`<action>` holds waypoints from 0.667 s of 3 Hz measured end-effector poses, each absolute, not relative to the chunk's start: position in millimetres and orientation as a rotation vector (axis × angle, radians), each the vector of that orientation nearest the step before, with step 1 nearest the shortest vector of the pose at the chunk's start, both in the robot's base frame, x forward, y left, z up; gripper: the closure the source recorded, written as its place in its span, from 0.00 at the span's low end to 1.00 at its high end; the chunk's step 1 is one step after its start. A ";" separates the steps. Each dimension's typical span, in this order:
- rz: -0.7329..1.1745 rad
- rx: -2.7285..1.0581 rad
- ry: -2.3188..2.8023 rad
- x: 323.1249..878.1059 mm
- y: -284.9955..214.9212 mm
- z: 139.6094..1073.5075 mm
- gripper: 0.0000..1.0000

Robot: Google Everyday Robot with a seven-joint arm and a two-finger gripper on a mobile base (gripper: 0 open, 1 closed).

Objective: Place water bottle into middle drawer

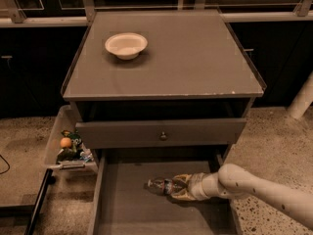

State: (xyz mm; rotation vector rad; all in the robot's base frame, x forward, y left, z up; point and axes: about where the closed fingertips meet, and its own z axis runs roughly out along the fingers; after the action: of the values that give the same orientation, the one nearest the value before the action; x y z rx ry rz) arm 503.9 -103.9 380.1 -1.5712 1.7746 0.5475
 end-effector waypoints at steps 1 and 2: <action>0.548 -1.571 1.775 503.9 -103.9 380.1 0.35; 0.548 -1.571 1.775 503.9 -103.8 380.1 0.11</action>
Offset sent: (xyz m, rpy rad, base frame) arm 0.0000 0.0000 0.0000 0.0000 0.0000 0.0000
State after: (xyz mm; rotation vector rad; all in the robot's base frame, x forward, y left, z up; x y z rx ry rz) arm 503.9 -103.8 380.1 -1.5712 1.7746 0.5477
